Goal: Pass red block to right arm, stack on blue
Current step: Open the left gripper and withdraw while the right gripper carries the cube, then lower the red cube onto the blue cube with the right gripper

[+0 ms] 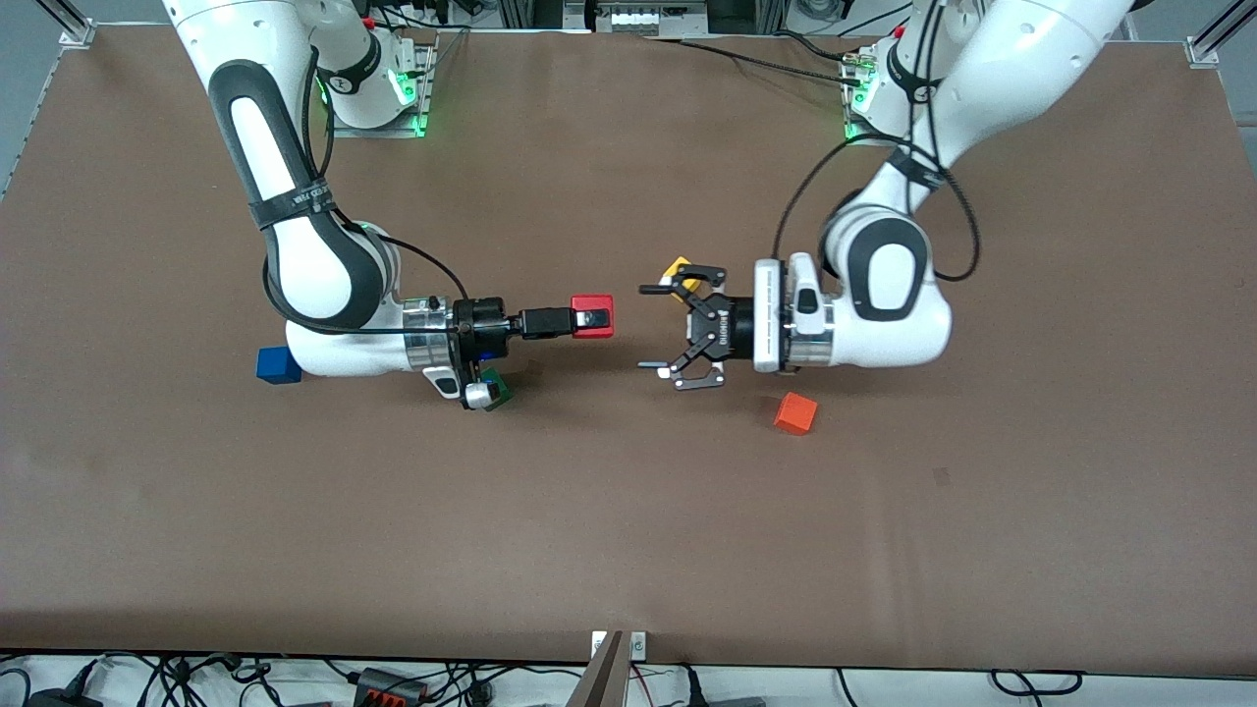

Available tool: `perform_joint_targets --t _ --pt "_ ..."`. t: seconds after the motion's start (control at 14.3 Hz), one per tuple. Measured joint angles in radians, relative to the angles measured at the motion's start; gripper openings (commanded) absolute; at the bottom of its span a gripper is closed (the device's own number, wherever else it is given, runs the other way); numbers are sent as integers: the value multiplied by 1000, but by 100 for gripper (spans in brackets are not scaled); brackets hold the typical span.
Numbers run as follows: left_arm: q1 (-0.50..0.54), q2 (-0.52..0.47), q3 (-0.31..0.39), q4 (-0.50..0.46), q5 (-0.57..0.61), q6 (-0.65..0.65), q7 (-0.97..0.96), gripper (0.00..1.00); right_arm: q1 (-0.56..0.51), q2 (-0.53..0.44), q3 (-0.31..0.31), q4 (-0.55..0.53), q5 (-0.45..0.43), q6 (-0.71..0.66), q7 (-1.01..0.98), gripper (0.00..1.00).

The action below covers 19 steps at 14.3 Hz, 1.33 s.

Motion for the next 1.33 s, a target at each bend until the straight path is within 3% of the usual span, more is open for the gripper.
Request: perform_joint_targets --t 0.28,0.56,0.77,1.05,1.19,1.33 --pt "114 -21 1 73 301 -217 -285 100 -32 2 -8 -1 -189 5 0 0" --pt "152 -23 2 140 472 -358 -525 100 -96 -6 -29 -7 -506 4 2 0" --pt "192 -32 3 175 608 -474 -727 100 -106 -46 -106 -33 -753 2 2 0" --pt "202 -65 2 299 899 -618 -1059 100 -109 -112 -192 -62 -1125 3 8 0" --pt "201 -75 -2 348 1043 -652 -1201 100 -111 -118 -230 -72 -1262 23 8 0" --pt "199 -77 -4 364 1146 -658 -1283 100 -113 -117 -269 -97 -1343 73 8 0"
